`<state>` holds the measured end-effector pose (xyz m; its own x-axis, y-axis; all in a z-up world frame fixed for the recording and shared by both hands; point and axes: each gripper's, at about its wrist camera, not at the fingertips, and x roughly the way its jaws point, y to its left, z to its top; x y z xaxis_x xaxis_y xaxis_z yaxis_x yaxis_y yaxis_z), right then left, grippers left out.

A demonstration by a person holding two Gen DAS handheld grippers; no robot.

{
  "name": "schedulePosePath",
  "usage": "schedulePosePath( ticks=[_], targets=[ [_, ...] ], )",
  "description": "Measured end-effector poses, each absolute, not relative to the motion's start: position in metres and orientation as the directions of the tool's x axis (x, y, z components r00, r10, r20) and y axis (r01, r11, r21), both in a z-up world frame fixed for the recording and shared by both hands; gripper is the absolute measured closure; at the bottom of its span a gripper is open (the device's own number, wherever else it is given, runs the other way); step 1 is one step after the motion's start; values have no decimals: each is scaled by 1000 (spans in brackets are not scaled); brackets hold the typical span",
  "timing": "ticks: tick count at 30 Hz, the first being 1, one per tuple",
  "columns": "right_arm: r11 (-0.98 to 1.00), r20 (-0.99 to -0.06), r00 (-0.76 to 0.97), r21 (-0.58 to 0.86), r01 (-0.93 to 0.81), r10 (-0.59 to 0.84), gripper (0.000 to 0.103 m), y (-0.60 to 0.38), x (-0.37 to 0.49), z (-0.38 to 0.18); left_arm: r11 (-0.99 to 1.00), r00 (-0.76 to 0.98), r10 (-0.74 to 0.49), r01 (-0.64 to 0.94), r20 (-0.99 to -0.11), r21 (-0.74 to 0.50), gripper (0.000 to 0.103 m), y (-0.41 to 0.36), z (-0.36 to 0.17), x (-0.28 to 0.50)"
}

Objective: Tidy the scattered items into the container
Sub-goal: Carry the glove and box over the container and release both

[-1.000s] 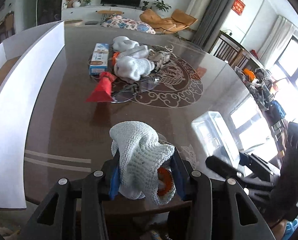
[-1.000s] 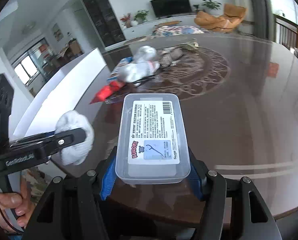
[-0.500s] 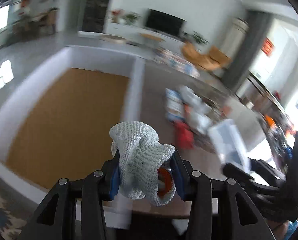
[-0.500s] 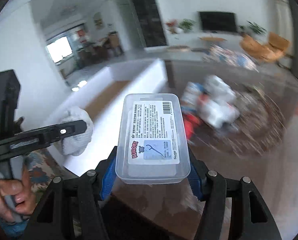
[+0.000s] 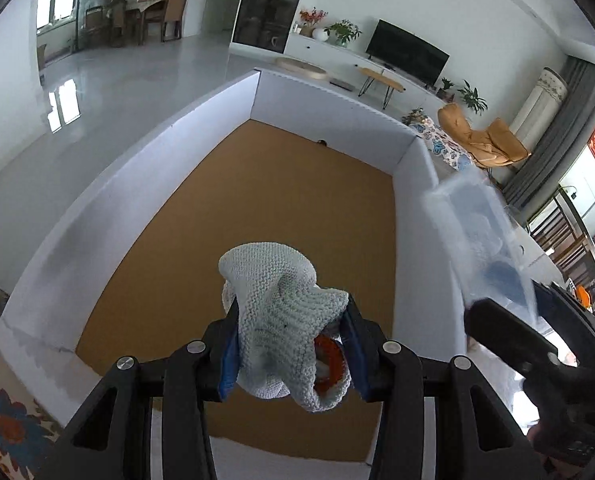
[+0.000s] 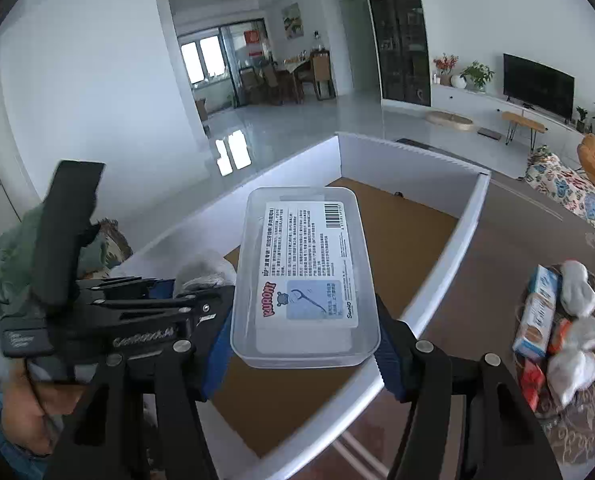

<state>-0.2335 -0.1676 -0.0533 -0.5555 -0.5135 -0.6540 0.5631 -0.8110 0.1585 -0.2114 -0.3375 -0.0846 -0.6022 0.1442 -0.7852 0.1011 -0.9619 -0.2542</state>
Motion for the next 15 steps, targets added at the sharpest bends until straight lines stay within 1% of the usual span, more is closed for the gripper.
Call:
schedulePosePath(
  ticks=[7, 9, 11, 15],
  targets=[
    [-808, -721, -502, 136, 573, -477, 41, -204, -286, -83, -965, -569, 125, 121, -813, -233, 58, -354, -100, -240],
    [-807, -739, -479, 147, 572, -474, 41, -212, -295, -90, -963, -555, 125, 131, -823, -235, 55, -360, -105, -244],
    [-806, -761, -456, 145, 574, -461, 40, -218, -302, -99, -959, -541, 131, 142, -831, -243, 55, -364, -111, -248],
    [-821, -766, -474, 121, 558, -434, 40, -220, -305, -106, -949, -536, 165, 144, -828, -282, 49, -369, -114, -248]
  ],
)
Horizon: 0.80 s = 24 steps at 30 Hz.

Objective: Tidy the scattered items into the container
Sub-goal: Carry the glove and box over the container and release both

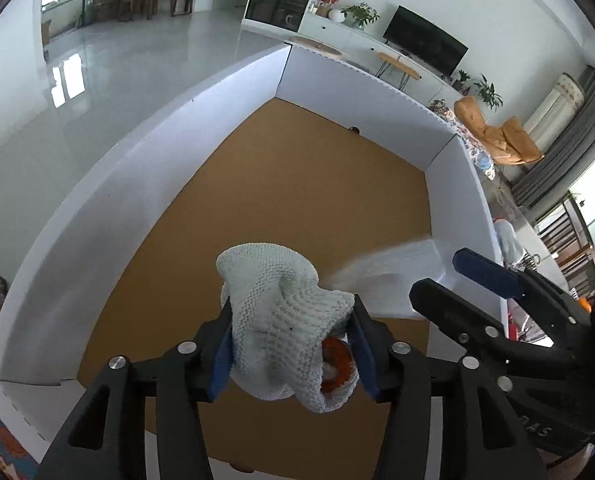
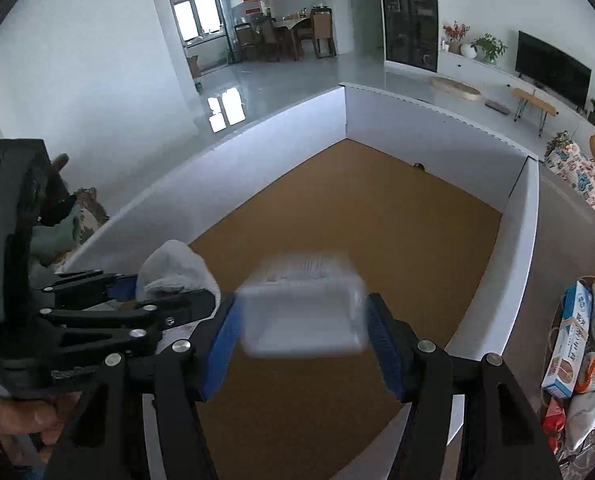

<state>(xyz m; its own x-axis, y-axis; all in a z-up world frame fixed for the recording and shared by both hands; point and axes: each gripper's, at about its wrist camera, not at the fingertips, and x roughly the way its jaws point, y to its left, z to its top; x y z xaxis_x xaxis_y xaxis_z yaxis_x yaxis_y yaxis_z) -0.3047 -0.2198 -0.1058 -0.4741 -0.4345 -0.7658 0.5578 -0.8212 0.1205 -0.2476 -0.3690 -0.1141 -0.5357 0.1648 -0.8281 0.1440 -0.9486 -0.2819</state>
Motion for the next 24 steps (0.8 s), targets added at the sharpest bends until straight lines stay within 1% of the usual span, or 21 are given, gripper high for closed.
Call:
schedulePosePath(
  ticks=[5, 8, 9, 11, 13, 14, 15, 19, 24],
  targets=[
    [-832, -759, -485, 131, 539, -434, 40, -218, -308, -108, -953, -504, 158, 146, -849, -264, 39, -366, -119, -248],
    [-837, -747, -501, 135, 530, -438, 40, -214, -309, -105, -955, -481, 165, 141, -861, -262, 38, -363, -119, -247],
    [-839, -741, -507, 139, 527, -441, 40, -213, -308, -104, -957, -476, 156, 143, -866, -251, 36, -363, -117, -246],
    [-843, -727, -521, 149, 517, -448, 40, -210, -307, -102, -964, -476, 127, 148, -870, -222, 30, -362, -113, -245],
    [-846, -714, -529, 167, 506, -458, 40, -206, -304, -100, -971, -484, 80, 161, -871, -179, 14, -362, -110, -243],
    [-848, -707, -534, 177, 500, -463, 40, -204, -302, -99, -972, -491, 68, 164, -868, -170, 11, -364, -109, -243],
    [-848, -700, -537, 189, 496, -470, 40, -202, -300, -98, -971, -501, 62, 170, -863, -168, 4, -365, -109, -243],
    [-829, -677, -527, 233, 509, -514, 40, -200, -288, -101, -956, -561, 71, 198, -825, -217, 2, -374, -106, -234],
    [-808, -623, -545, 271, 524, -562, 40, -194, -271, -99, -958, -648, 51, 184, -760, -221, 2, -374, -103, -235]
  ],
)
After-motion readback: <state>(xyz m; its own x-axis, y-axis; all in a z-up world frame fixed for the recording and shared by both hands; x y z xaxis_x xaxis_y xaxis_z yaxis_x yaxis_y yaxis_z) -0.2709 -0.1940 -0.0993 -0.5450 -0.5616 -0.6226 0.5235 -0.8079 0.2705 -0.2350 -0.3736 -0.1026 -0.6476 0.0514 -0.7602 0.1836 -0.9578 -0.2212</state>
